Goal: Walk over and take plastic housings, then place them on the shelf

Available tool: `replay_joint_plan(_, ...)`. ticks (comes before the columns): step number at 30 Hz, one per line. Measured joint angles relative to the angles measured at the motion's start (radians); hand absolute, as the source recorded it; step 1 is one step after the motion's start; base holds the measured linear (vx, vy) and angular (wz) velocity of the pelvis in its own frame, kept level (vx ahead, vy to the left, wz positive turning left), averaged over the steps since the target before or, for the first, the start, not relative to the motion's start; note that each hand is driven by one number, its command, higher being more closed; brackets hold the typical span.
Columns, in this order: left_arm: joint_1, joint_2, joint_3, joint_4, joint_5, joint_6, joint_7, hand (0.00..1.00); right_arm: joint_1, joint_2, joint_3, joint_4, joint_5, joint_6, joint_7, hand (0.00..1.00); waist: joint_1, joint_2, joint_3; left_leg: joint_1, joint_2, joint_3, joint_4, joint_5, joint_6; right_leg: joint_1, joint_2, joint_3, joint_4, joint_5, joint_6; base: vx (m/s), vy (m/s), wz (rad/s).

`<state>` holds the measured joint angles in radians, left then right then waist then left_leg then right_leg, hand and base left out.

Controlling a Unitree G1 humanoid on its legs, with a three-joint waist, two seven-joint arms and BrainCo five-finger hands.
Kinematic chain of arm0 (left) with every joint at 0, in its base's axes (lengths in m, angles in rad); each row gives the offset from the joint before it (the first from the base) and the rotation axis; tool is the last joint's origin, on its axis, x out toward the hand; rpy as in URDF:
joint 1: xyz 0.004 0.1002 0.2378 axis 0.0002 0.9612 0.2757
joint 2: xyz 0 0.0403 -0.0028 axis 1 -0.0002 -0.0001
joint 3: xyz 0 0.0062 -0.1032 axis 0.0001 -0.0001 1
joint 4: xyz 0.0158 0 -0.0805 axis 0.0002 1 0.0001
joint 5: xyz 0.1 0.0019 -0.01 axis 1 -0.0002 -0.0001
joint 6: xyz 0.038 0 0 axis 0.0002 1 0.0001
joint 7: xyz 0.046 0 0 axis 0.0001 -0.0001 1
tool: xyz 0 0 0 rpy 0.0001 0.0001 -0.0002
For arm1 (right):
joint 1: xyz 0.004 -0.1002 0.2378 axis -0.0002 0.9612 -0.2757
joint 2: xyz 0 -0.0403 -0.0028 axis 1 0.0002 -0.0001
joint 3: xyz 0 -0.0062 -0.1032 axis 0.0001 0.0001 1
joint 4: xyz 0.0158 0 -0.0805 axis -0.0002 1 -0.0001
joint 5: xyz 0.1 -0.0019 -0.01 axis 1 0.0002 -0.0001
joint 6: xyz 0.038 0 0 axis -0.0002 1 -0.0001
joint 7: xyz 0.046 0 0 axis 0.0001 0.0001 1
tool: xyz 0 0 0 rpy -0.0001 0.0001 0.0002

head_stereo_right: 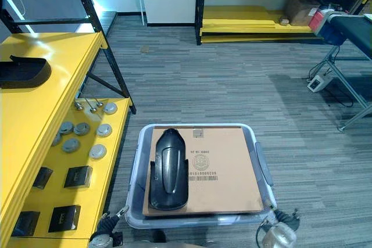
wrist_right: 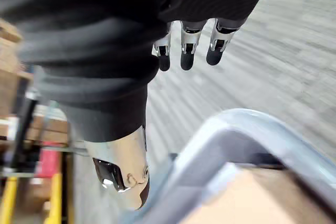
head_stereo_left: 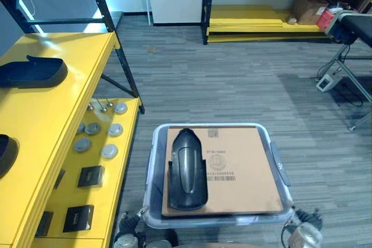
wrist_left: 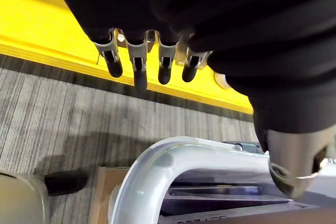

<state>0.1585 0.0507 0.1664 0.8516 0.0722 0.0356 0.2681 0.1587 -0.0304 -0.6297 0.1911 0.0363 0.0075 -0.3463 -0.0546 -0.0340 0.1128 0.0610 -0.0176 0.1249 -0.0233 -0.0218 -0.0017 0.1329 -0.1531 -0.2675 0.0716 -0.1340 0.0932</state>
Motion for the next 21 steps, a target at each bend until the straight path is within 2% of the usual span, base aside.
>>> replay_joint_plan(2,0.019,0.0,0.0,-0.004,0.0,-0.001,0.0,0.0,0.008,-0.004,0.014,-0.121,-0.025,-0.005,0.009,0.0,-0.015,0.003,-0.003,0.001,0.0,-0.003,-0.008,0.009,0.004,-0.001,0.001,-0.001,-0.001,0.0,0.0,-0.02,0.001,0.04)
replay_joint_plan(6,0.022,0.002,-0.017,-0.004,0.001,-0.003,-0.004,0.0,0.012,-0.034,0.135,-0.218,-0.048,-0.033,0.055,0.0,-0.014,0.003,-0.004,0.0,0.0,-0.01,-0.013,0.014,0.005,-0.002,0.004,-0.005,-0.004,0.001,0.0,0.02,-0.005,0.01)
replay_joint_plan(9,0.015,0.002,-0.053,-0.007,0.001,-0.018,-0.007,0.0,0.004,-0.08,0.36,-0.254,-0.083,-0.072,0.133,0.0,-0.005,0.001,-0.006,-0.023,-0.002,-0.029,-0.013,0.022,0.01,-0.013,0.011,-0.025,-0.008,0.001,0.0,0.05,-0.028,0.14)
replay_joint_plan(10,0.015,0.002,-0.055,-0.008,0.001,-0.019,-0.007,0.0,0.003,-0.082,0.378,-0.253,-0.086,-0.073,0.138,0.0,-0.003,0.001,-0.006,-0.026,-0.003,-0.033,-0.013,0.023,0.01,-0.013,0.011,-0.03,-0.008,0.001,0.0,0.07,-0.027,0.3)
replay_joint_plan(12,0.013,0.002,-0.059,-0.019,0.0,-0.022,-0.007,0.0,-0.006,-0.082,0.477,-0.222,-0.104,-0.076,0.179,0.0,0.021,0.0,-0.006,-0.044,-0.005,-0.057,-0.012,0.029,0.015,-0.011,0.011,-0.058,-0.008,0.001,0.0,0.08,-0.018,0.41)
replay_joint_plan(14,0.013,0.004,-0.059,-0.024,0.0,-0.022,-0.007,0.0,-0.027,-0.081,0.521,-0.163,-0.136,-0.074,0.201,0.0,0.026,-0.001,-0.004,-0.049,-0.011,-0.095,-0.011,0.031,0.016,0.005,0.01,-0.093,-0.014,0.001,0.0,0.08,-0.018,0.57)
replay_joint_plan(15,0.011,0.004,-0.06,-0.031,0.001,-0.023,-0.007,0.0,-0.039,-0.077,0.538,-0.128,-0.164,-0.07,0.215,0.0,0.041,-0.003,-0.003,-0.049,-0.015,-0.102,-0.011,0.031,0.016,0.011,0.009,-0.099,-0.022,0.001,0.0,0.06,-0.009,0.44)
replay_joint_plan(21,-0.002,0.011,-0.069,-0.041,0.008,-0.023,-0.008,0.0,-0.084,-0.076,0.618,-0.002,-0.3,-0.051,0.224,0.0,0.069,-0.009,0.015,-0.07,-0.021,-0.15,-0.004,0.033,0.013,0.022,0.007,-0.145,-0.025,0.001,0.0,0.04,-0.013,0.26)
